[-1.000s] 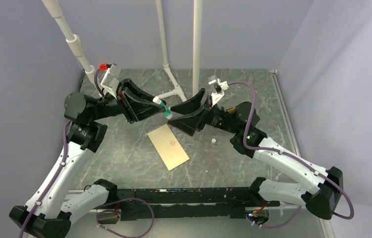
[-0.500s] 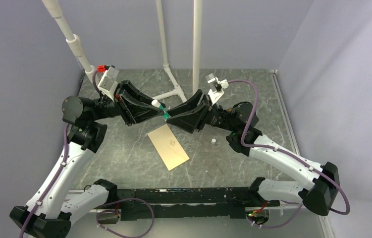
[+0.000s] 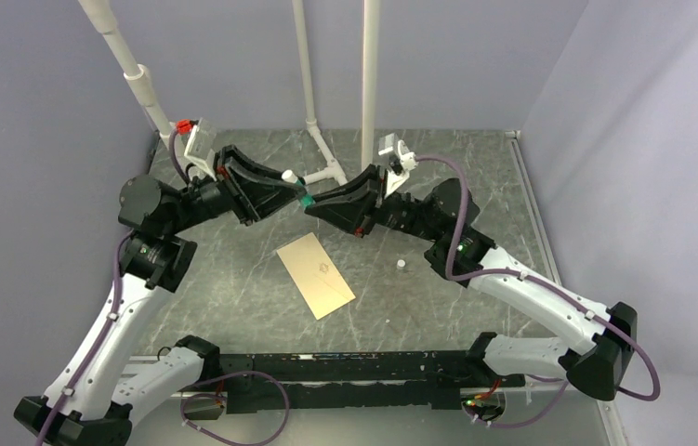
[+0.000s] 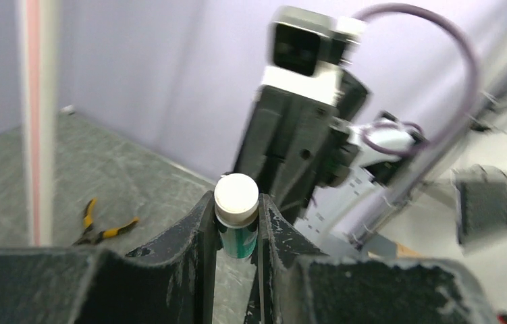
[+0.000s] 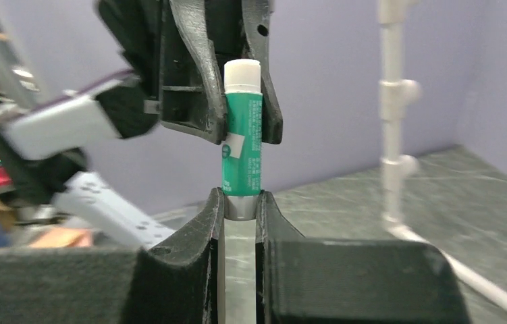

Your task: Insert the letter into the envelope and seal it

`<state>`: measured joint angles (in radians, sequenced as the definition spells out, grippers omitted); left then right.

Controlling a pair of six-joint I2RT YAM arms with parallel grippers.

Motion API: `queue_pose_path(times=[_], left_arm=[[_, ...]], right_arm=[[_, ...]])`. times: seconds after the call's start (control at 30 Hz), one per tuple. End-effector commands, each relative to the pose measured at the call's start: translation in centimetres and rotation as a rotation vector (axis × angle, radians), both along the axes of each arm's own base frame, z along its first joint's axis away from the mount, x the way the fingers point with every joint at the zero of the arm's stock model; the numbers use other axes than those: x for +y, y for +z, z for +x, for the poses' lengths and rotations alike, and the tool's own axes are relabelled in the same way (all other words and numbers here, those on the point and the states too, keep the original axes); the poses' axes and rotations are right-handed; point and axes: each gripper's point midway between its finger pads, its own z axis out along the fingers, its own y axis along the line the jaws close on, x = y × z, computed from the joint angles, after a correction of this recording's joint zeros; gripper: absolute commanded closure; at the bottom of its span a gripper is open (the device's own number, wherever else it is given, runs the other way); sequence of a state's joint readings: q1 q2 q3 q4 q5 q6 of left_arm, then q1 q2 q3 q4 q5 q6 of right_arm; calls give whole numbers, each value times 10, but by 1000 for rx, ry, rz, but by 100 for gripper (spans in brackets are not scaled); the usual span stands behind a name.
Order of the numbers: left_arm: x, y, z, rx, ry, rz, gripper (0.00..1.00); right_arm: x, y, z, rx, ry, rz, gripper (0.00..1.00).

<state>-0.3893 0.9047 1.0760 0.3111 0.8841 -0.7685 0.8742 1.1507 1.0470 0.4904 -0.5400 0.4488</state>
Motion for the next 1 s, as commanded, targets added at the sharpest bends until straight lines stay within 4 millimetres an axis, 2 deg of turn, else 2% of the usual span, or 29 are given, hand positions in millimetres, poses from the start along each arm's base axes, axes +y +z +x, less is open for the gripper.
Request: queue_pose_path(times=[0.0,0.13,0.2,0.3,0.4,0.43,0.47,0.5,0.53,0.57,0.63,0.73,0.8,0.87,0.97], left_arm=[[13,-18,60,180,302,22,97],[37,-42,97,333,552,46,98],[49,-50,109,384,650,51,98],[61,-69,122,469,748,69,97],[59,-76,126,470,747,82,97],[57,-77,126,469,739,84,98],[56,-77,126,455,726,89,98],[52,-75,124,428,701,96,98],[49,-74,121,400,676,107,97],[45,-74,118,373,651,121,98],[36,-71,107,290,567,157,98],[16,-66,72,151,353,202,98],[4,-61,45,65,191,211,98],[-4,-51,19,-25,36,198,97],[-9,-47,0,-64,-92,186,98]], right_arm=[[2,-52,59,-196,-314,-294,100],[-6,-59,101,-258,-549,-370,100],[-11,-55,113,-293,-638,-380,100],[-10,-54,123,-325,-706,-403,100],[0,-59,118,-328,-670,-442,100],[5,-64,111,-332,-613,-456,96],[12,-70,97,-352,-522,-474,74],[17,-78,81,-370,-419,-486,59],[17,-82,72,-362,-377,-495,47],[13,-90,67,-332,-353,-514,40],[5,-95,56,-268,-324,-516,34],[-6,-89,36,-166,-288,-439,31],[-14,-76,21,-131,-267,-346,28],[-20,-70,15,-89,-265,-282,27],[-22,-61,8,-61,-239,-237,28]])
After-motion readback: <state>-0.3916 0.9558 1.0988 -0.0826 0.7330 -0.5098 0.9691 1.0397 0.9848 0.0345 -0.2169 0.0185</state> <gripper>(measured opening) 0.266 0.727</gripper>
